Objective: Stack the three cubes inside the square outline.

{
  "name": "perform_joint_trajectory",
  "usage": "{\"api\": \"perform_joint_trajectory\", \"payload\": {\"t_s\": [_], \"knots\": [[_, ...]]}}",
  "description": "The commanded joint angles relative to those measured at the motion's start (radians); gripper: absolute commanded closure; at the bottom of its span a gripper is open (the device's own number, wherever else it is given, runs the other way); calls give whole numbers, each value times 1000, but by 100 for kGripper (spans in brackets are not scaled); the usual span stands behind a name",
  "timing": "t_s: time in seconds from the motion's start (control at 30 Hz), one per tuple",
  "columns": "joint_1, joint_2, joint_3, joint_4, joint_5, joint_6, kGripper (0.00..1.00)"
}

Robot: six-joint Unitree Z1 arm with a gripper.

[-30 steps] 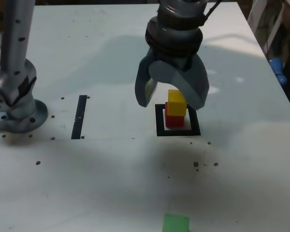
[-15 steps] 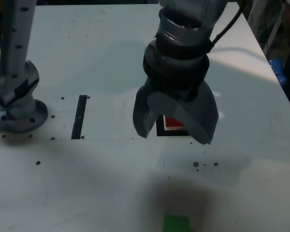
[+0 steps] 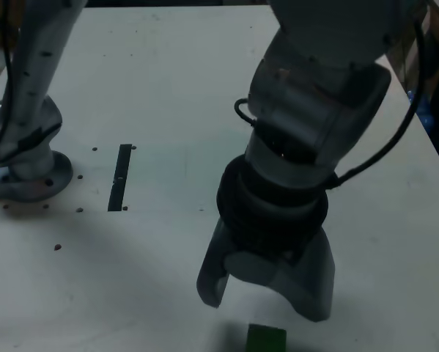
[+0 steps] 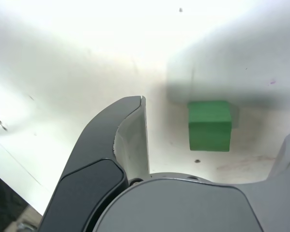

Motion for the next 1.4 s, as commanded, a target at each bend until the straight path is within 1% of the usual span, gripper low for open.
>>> {"api": "perform_joint_trajectory", "payload": {"t_s": [0.0,0.33,0.6,0.7,0.77,0.87,0.97,1.1,1.17,1.23,1.37], "knots": [[-5,16,-6,2,-8,-11,2],[-8,74,-8,-21,-40,-32,4],[-8,117,-7,-37,-68,-31,10],[-8,127,-7,-40,-74,-31,13],[-8,132,-7,-43,-79,-32,17],[-8,137,-7,-51,-81,-34,27],[-8,140,-8,-56,-78,-35,41],[-8,140,-12,-55,-67,-32,62],[-8,139,-15,-55,-61,-28,71],[-8,138,-18,-54,-57,-25,75],[-8,137,-19,-53,-56,-23,75]]}}
